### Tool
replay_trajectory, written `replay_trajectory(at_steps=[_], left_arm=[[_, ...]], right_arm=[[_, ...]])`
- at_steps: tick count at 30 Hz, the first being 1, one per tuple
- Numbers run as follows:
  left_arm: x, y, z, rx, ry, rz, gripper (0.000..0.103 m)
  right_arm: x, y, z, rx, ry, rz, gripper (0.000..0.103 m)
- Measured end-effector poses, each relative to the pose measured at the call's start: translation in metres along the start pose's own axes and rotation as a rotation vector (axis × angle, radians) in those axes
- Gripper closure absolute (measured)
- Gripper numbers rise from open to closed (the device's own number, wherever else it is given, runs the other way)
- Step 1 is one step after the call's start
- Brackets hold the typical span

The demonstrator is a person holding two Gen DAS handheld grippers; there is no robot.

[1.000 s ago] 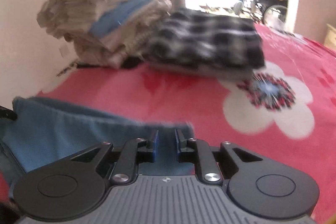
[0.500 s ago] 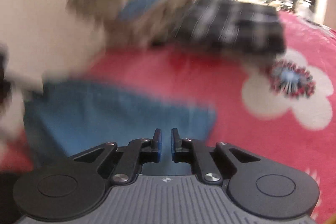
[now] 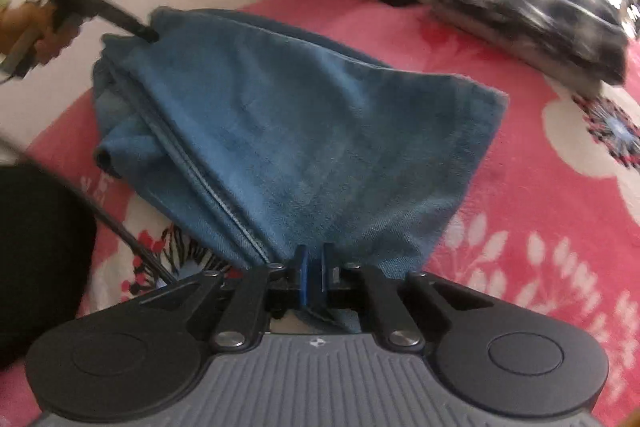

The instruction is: Fold clothes

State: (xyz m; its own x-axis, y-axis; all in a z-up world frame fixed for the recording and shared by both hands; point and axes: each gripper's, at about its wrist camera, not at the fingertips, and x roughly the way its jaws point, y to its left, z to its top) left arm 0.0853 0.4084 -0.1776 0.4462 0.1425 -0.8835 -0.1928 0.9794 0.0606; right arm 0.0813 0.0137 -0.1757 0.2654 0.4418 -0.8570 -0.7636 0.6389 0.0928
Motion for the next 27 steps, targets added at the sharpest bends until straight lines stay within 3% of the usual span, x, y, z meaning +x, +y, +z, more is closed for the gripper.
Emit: replay_trajectory(at_steps=[5, 10, 14, 17, 21, 24, 27], left_arm=[[-0.009, -0.001, 0.003, 0.059, 0.001, 0.005, 0.059], [-0.053, -0.011, -0.004, 0.146, -0.076, 0.012, 0.06], [-0.093, -0.042, -0.024, 0.17, -0.095, -0.135, 0.061], [-0.103, -0.088, -0.045, 0.314, -0.086, -0.236, 0.06], [-0.099, -0.15, -0.077, 0.618, -0.105, -0.288, 0.061], [-0.091, -0.168, -0.084, 0.727, -0.122, -0.294, 0.063], [-0.085, -0.174, -0.086, 0.788, -0.131, -0.301, 0.064]], right_arm=[[-0.03, 0.025, 0.021, -0.022, -0.117, 0.076, 0.093], [-0.005, 0.062, 0.035, -0.016, -0.111, 0.22, 0.093], [0.033, 0.076, 0.028, 0.085, -0.011, 0.295, 0.093], [0.044, 0.056, 0.016, 0.387, 0.037, 0.358, 0.089], [0.053, 0.022, -0.018, 0.91, 0.087, 0.397, 0.065], [0.063, 0.006, -0.05, 1.273, 0.074, 0.494, 0.063], [0.072, 0.002, -0.065, 1.476, 0.037, 0.565, 0.061]])
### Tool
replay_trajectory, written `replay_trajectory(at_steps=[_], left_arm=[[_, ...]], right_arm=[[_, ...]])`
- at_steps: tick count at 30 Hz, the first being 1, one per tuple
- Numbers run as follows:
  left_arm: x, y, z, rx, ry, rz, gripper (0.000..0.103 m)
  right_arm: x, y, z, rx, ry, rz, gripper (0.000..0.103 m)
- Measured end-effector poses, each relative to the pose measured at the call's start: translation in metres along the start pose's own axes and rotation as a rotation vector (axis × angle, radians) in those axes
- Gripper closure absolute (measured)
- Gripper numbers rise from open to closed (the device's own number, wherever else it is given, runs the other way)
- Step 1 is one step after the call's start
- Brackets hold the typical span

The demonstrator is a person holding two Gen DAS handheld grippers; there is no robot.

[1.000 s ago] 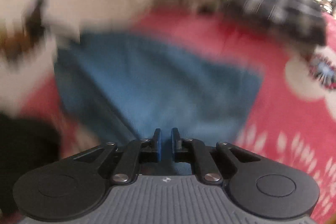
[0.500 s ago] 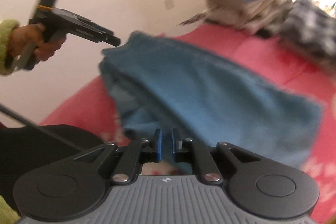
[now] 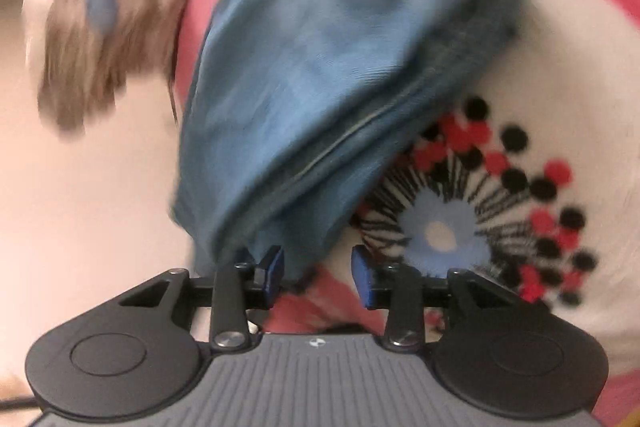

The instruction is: Fold clothes

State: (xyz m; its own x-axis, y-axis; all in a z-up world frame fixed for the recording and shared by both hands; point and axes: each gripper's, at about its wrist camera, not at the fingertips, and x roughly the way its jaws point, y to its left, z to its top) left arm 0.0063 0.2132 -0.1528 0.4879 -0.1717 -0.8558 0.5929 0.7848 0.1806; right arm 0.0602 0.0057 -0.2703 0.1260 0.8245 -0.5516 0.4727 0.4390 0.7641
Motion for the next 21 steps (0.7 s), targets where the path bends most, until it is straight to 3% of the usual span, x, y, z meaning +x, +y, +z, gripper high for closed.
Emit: replay_trajectory(at_steps=[6, 8, 10, 12, 21], left_arm=[[0.01, -0.012, -0.006, 0.099, -0.006, -0.01, 0.067], [0.012, -0.015, -0.006, 0.114, -0.007, -0.012, 0.067], [0.013, -0.015, -0.006, 0.121, -0.009, -0.017, 0.067], [0.013, -0.016, -0.007, 0.132, -0.012, -0.02, 0.067], [0.014, -0.028, -0.006, 0.193, -0.038, 0.038, 0.071]], right_arm=[[0.02, -0.006, 0.009, 0.121, -0.018, 0.006, 0.062], [0.023, -0.003, 0.006, 0.113, -0.032, 0.007, 0.069], [0.022, 0.001, 0.004, 0.096, -0.045, -0.001, 0.089], [0.021, 0.004, 0.005, 0.091, -0.049, 0.004, 0.095], [0.005, 0.005, 0.001, 0.098, -0.058, 0.059, 0.098]])
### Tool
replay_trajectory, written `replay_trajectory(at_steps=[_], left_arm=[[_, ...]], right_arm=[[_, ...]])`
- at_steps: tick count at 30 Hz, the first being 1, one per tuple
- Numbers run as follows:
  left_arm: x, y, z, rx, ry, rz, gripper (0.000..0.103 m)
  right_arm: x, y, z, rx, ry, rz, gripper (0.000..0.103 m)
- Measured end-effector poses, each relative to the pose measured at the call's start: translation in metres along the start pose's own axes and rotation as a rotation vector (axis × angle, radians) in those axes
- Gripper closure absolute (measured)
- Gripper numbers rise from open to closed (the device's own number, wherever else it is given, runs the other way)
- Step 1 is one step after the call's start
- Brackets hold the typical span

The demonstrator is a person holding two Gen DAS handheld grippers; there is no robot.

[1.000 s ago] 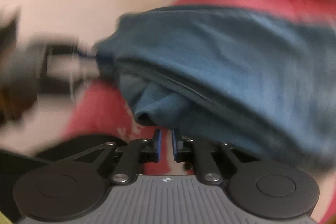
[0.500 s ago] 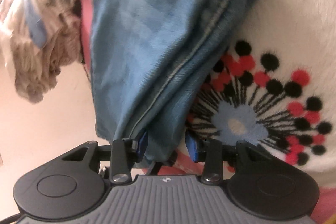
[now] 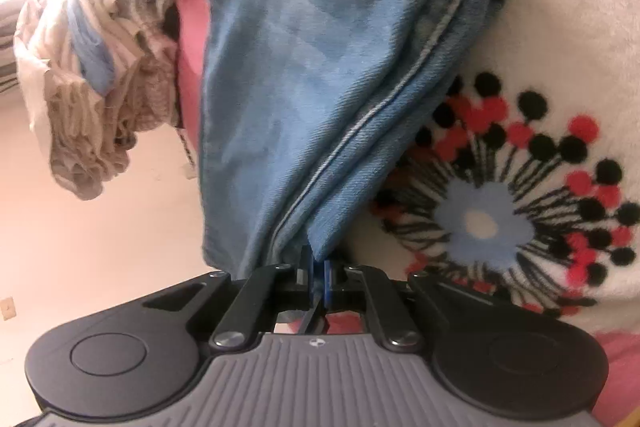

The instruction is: Fold clothes

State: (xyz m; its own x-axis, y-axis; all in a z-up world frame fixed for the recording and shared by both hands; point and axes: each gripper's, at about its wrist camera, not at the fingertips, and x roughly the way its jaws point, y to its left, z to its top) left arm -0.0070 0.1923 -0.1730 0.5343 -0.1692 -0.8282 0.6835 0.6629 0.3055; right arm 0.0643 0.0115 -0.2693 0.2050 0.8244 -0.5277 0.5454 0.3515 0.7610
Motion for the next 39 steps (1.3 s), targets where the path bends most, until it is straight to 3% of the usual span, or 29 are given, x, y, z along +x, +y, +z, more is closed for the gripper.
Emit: replay_trajectory(at_steps=[2, 5, 9, 17, 20, 22, 27, 33, 39], left_arm=[[0.0, 0.0, 0.001, -0.017, -0.004, 0.037, 0.086], [-0.002, 0.005, 0.001, -0.061, -0.005, 0.049, 0.092], [0.0, 0.004, 0.0, -0.041, -0.009, 0.064, 0.094], [-0.008, 0.003, 0.0, 0.005, -0.07, 0.165, 0.099], [-0.011, -0.002, -0.003, 0.06, -0.088, 0.198, 0.1], [-0.012, -0.006, -0.005, 0.091, -0.091, 0.199, 0.1], [-0.013, -0.007, -0.005, 0.095, -0.07, 0.149, 0.099], [-0.009, 0.01, 0.004, -0.046, -0.035, 0.02, 0.086], [0.006, 0.005, 0.005, -0.071, 0.003, 0.009, 0.082]], right_arm=[[-0.005, -0.006, -0.001, 0.024, 0.001, 0.024, 0.098], [-0.005, -0.015, 0.0, 0.077, 0.022, 0.046, 0.095], [0.0, -0.022, -0.003, 0.131, 0.073, 0.048, 0.062], [0.026, -0.015, -0.005, 0.207, 0.091, 0.134, 0.063], [0.027, -0.017, -0.001, 0.217, 0.056, 0.134, 0.071], [0.027, -0.02, 0.0, 0.225, 0.034, 0.169, 0.085], [0.027, -0.011, -0.003, 0.027, -0.01, 0.152, 0.094], [0.025, 0.008, -0.01, -0.374, -0.063, 0.099, 0.095], [0.019, 0.02, -0.014, -0.522, -0.067, 0.089, 0.095]])
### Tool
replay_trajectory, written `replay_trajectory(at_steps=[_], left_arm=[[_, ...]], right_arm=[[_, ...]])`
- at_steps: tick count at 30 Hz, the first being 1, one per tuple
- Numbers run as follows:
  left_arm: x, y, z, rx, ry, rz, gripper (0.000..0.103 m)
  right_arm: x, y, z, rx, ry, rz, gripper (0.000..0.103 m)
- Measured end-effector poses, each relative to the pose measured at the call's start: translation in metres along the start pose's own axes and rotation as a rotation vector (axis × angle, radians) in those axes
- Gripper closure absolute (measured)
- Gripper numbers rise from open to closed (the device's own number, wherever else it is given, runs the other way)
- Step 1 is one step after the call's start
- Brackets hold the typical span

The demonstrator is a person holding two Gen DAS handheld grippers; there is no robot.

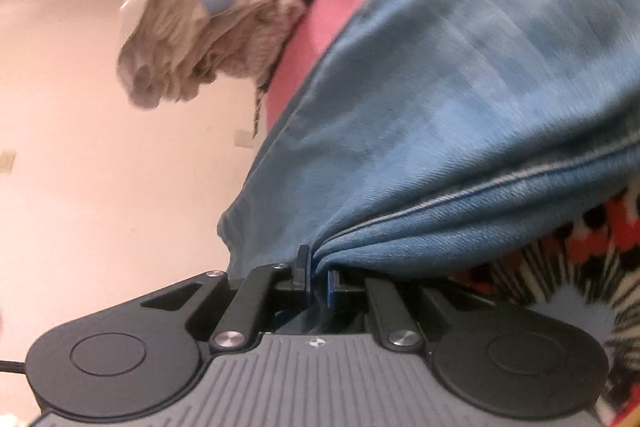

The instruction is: Fold clothes

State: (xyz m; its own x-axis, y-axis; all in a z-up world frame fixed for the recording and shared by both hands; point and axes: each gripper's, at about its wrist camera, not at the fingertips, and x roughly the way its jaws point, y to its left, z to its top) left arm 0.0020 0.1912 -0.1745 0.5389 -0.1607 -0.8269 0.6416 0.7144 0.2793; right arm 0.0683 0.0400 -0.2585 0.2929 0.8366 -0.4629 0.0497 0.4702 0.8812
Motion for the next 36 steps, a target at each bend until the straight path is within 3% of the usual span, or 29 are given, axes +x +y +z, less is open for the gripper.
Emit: replay_trajectory(at_steps=[3, 5, 9, 16, 19, 26, 29, 34, 36], left_arm=[[0.004, -0.01, 0.001, 0.03, -0.002, 0.065, 0.082], [0.007, -0.015, -0.001, 0.059, -0.001, 0.111, 0.09], [0.004, -0.029, -0.008, 0.164, -0.016, 0.176, 0.092], [0.001, -0.034, -0.012, 0.215, -0.023, 0.2, 0.093], [0.0, -0.037, -0.014, 0.241, -0.028, 0.205, 0.093], [-0.003, -0.033, -0.014, 0.228, -0.015, 0.169, 0.091], [-0.01, -0.024, -0.006, 0.159, 0.015, 0.134, 0.079], [-0.013, -0.007, 0.007, -0.003, 0.038, 0.016, 0.072], [-0.009, -0.007, 0.007, -0.023, 0.043, 0.022, 0.072]], right_arm=[[-0.007, -0.007, 0.005, 0.05, 0.003, -0.012, 0.093], [-0.014, -0.016, 0.007, 0.131, 0.024, -0.009, 0.09], [-0.016, -0.015, 0.002, 0.18, 0.085, 0.016, 0.084], [0.0, -0.019, -0.006, 0.296, 0.135, 0.014, 0.084], [0.003, -0.021, -0.005, 0.315, 0.114, -0.011, 0.087], [0.005, -0.014, -0.001, 0.222, 0.068, -0.097, 0.093], [0.005, -0.002, -0.001, 0.132, 0.061, -0.122, 0.094], [0.0, 0.0, 0.006, 0.101, 0.048, -0.061, 0.094], [-0.005, -0.002, 0.009, 0.101, 0.04, -0.025, 0.096]])
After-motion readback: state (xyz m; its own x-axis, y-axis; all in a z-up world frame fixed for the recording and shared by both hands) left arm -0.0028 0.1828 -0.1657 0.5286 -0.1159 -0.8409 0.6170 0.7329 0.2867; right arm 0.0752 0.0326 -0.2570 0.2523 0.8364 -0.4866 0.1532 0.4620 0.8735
